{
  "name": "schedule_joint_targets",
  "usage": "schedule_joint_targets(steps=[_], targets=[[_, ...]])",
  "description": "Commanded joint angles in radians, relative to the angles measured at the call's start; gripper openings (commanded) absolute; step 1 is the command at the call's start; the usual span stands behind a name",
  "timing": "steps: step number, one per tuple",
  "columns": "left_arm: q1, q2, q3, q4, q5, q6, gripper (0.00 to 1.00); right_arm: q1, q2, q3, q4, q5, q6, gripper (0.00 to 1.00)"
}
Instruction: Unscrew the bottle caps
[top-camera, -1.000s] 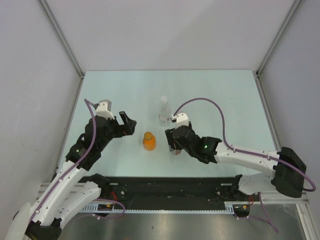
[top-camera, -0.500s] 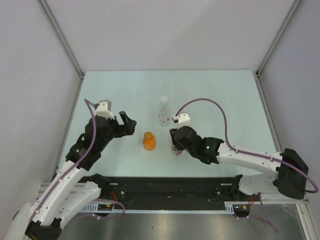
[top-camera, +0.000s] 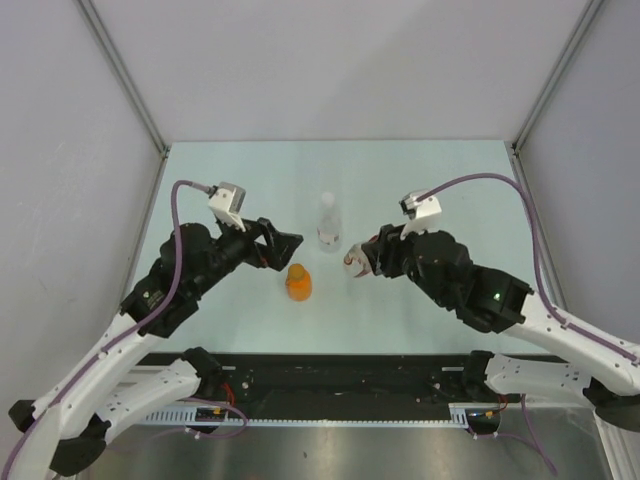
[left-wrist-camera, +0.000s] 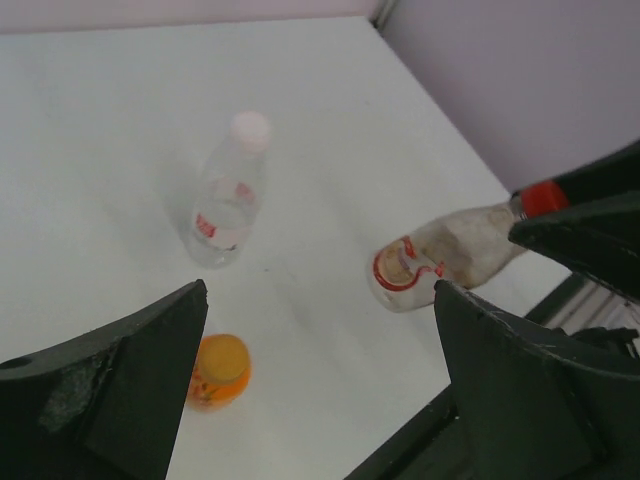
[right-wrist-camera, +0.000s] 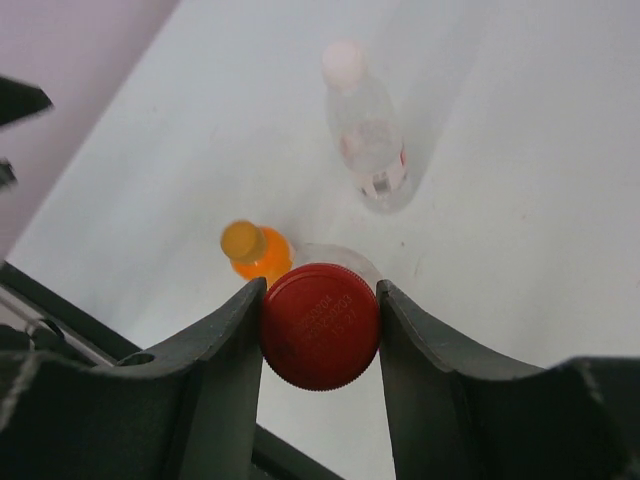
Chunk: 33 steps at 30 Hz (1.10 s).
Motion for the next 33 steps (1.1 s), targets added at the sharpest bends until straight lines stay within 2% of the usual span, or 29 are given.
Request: schedule_joint_targets(steps=[1,5,6,7,9,10,13,16,20,27,31,33], targets=[[-0.051,0.054,0.047,0.131,0.139,0.054,1.0,-0.076,-0.022,0.115,-0.058,-0.113,0.004,0.0],[-0.051,0.063,-0.011,0.305,0.323,0.055,1.0,-0.257,-0.058,0.147,-0.054,-0.374,0.07,0.0],[-0.051,0.065,-0.028,0.358,0.34,0.055,1.0,-0.338,-0.064,0.146,-0.051,-0.435,0.085,0.0],[-0.051,0.069,-0.019,0.365,0.369,0.057,1.0,-0.386,-0.067,0.151,-0.049,-0.568,0.097,0.0],[-0.051,0.103,0.016,0.368,0.441,0.071,1.0,-0.505,-0.073,0.157,-0.041,-0.7,0.137,0.0],[-0.051,0.118,0.033,0.357,0.463,0.077,1.0,-0.539,-0.073,0.158,-0.029,-0.822,0.152,0.0],[-0.051,0.184,0.095,0.342,0.563,0.077,1.0,-0.629,-0.07,0.163,0.011,-0.999,0.215,0.0],[-0.053,0.216,0.118,0.388,0.647,0.055,1.0,-0.641,-0.067,0.177,0.02,-1.063,0.234,0.0],[-0.053,0.262,0.139,0.409,0.684,0.049,1.0,-0.641,-0.067,0.189,0.041,-1.124,0.255,0.0],[-0.065,0.348,0.169,0.454,0.767,0.032,1.0,-0.617,-0.053,0.23,0.003,-1.094,0.216,0.0],[-0.138,0.342,0.155,0.445,0.675,0.093,1.0,-0.587,-0.033,0.238,-0.018,-1.0,0.22,0.0],[-0.195,0.326,0.138,0.431,0.543,0.159,1.0,-0.568,-0.022,0.24,-0.015,-0.962,0.245,0.0]])
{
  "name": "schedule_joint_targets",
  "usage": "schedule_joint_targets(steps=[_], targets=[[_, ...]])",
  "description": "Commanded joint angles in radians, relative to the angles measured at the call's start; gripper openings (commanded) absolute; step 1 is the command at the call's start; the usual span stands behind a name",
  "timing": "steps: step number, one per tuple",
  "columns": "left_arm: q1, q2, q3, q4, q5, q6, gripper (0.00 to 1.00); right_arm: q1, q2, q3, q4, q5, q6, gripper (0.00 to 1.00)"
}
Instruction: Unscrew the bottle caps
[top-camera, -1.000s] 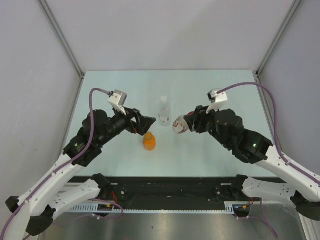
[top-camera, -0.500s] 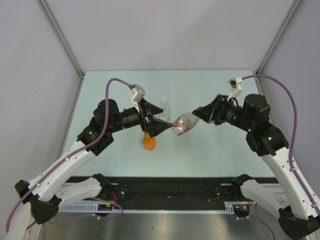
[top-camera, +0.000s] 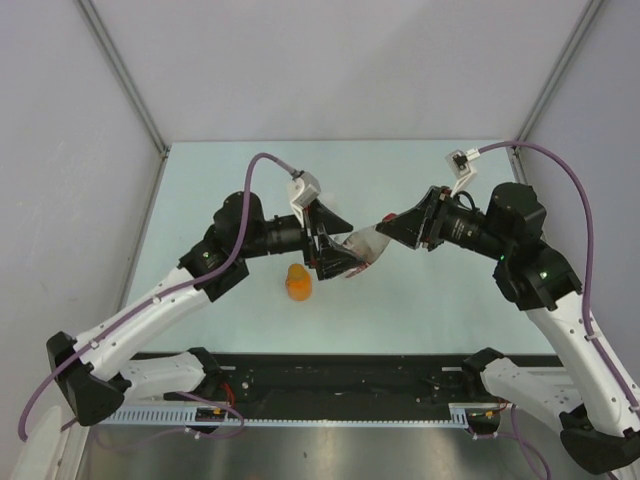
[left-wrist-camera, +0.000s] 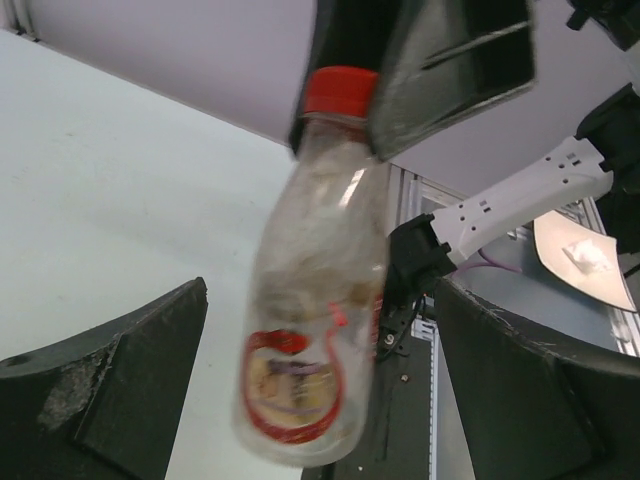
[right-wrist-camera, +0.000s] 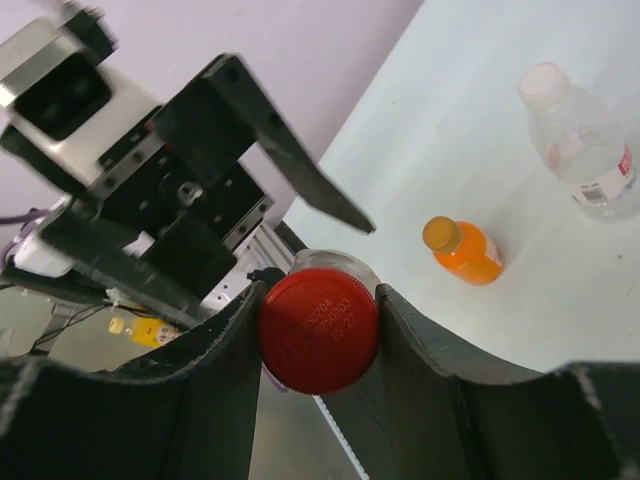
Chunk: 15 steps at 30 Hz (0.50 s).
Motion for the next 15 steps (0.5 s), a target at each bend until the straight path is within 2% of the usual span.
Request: schedule_joint_targets(steps=[1,2,8,13,15], targets=[[-0.107,-0.038,0.002,0.024,-0.177,0.119,1.0,0.031,0.019,0.04,0.001,0.084,0.029,0.0],[-0.119,-0.044,-0.004,0.024,-0.256,0.139,1.0,0.039,0.026,0.041,0.001,0.098,0.046,0.0],[-0.162,-0.073,-0.05,0.05,-0.407,0.188,1.0,0.059,0.039,0.052,-0.045,0.213,0.129,0.0],[-0.24,-0.067,-0.064,0.033,-0.667,0.274,1.0,0.084,0.038,0.055,-0.041,0.25,0.209,0.0],[-0.251,-0.053,-0.058,0.02,-0.696,0.291,1.0,0.099,0.041,0.066,-0.048,0.276,0.218,0.0]])
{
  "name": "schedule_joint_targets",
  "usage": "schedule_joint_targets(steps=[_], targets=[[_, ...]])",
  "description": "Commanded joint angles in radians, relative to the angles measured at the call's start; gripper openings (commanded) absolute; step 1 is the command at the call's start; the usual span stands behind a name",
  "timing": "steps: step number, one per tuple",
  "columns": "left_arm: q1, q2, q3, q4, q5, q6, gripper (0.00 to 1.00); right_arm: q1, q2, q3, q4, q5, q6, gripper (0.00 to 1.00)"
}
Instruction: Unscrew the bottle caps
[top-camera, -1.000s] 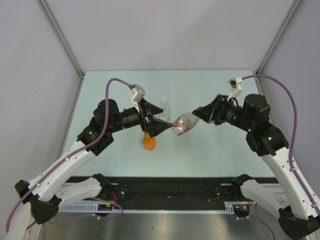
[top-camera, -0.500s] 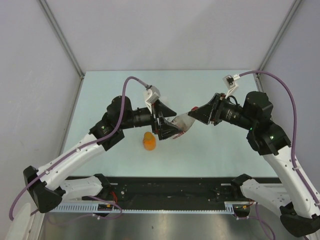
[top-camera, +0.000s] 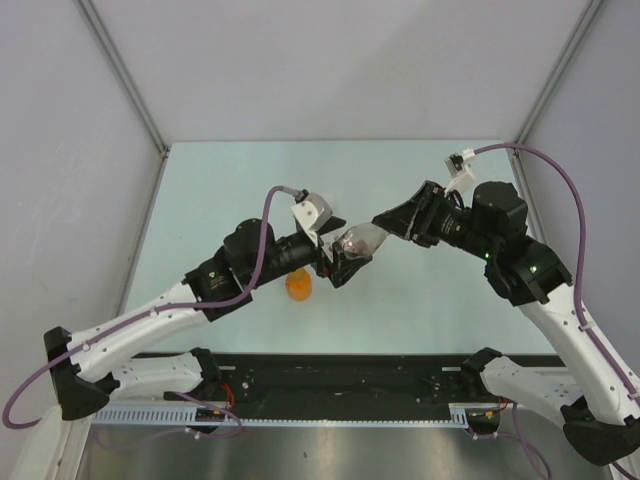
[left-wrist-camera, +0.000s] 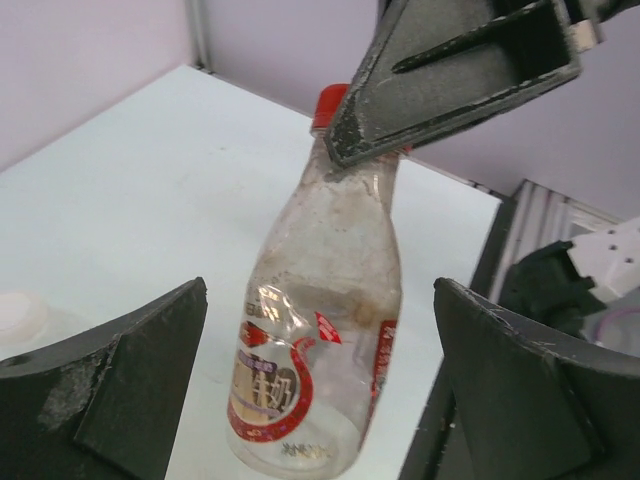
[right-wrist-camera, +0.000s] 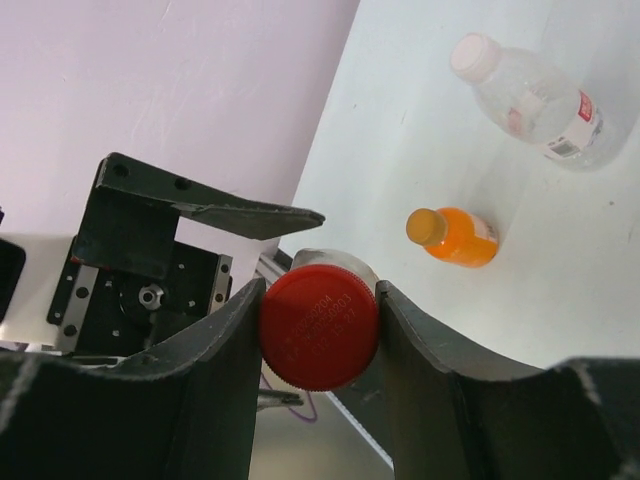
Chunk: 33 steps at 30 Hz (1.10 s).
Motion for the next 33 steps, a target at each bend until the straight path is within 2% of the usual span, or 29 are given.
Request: schedule_joint_targets(steps=[1,9,17,21,22,27,29,30,33], targets=[[-0.033,0.006,0.0,0.011,-0.2,0.088,1.0,0.049,0.001,0.068,0.005,0.066,0.069,0.0],[-0.055,0.034,-0.014,0.042,-0.234,0.099,1.0,0.108,0.012,0.099,0.008,0.1,0.083,0.0],[-0.056,0.028,-0.02,0.045,-0.172,0.12,0.98,0.129,0.015,0.111,-0.009,0.086,0.065,0.0],[-0.056,0.023,-0.026,0.048,-0.117,0.123,0.79,0.129,0.009,0.111,-0.014,0.086,0.072,0.0],[-0.056,0.023,-0.029,0.05,-0.111,0.123,0.71,0.129,0.009,0.111,-0.015,0.085,0.075,0.0],[-0.055,0.014,-0.046,0.073,-0.068,0.123,0.59,0.131,0.012,0.111,-0.004,0.068,0.088,0.0],[-0.056,-0.001,-0.061,0.086,-0.043,0.123,0.5,0.129,0.007,0.111,0.0,0.062,0.089,0.0],[-0.055,-0.006,-0.067,0.091,-0.037,0.123,0.42,0.128,0.007,0.111,0.0,0.06,0.091,0.0],[-0.055,-0.02,-0.081,0.1,0.004,0.153,0.3,0.125,0.006,0.111,0.002,0.051,0.091,0.0]])
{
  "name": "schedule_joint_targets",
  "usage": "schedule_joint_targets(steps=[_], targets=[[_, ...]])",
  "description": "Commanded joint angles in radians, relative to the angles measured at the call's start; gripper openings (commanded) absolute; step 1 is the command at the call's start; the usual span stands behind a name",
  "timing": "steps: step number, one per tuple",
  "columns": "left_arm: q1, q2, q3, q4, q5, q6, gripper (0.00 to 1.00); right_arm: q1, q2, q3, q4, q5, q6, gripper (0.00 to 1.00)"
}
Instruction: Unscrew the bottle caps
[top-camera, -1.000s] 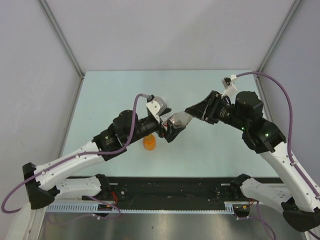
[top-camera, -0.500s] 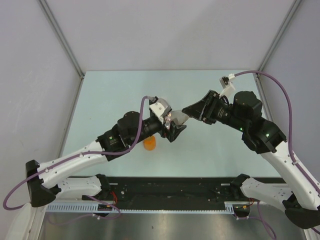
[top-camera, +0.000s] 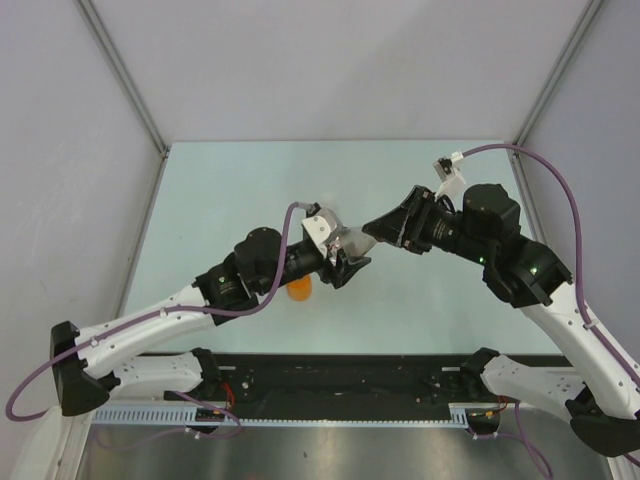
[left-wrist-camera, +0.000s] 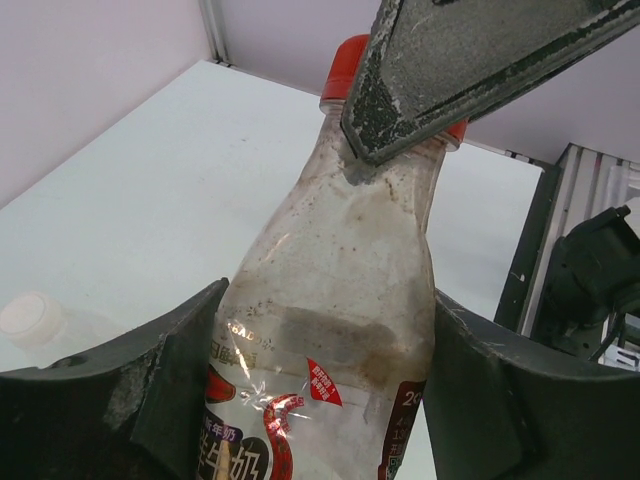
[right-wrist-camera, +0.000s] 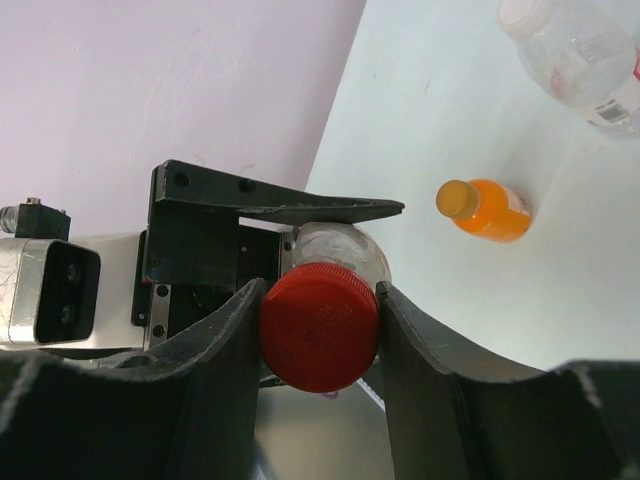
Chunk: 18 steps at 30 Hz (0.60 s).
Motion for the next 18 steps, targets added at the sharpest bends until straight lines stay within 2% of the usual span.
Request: schedule_joint_targets(steps=[1,2,4,6,12,18], targets=[[0.001,-0.044,-0.028,0.053,0.095,0.027,0.29,0.0,-0.012,0.048,0.06,-0.039,0.034,0.0],[-0.001,-0.045,-0.031,0.054,0.103,0.027,0.3,-0.006,-0.008,0.048,0.06,-0.048,0.036,0.0],[0.001,-0.051,-0.039,0.057,0.106,0.03,0.56,-0.012,-0.002,0.048,0.068,-0.085,0.043,0.0],[0.001,-0.054,-0.037,0.05,0.101,0.042,0.75,-0.025,0.001,0.048,0.076,-0.11,0.056,0.0],[0.001,-0.077,-0.066,0.054,0.078,0.077,0.85,-0.092,0.009,0.048,0.099,-0.243,0.08,0.0],[-0.001,-0.07,-0.065,0.057,0.074,0.077,0.86,-0.092,0.018,0.048,0.111,-0.289,0.085,0.0]])
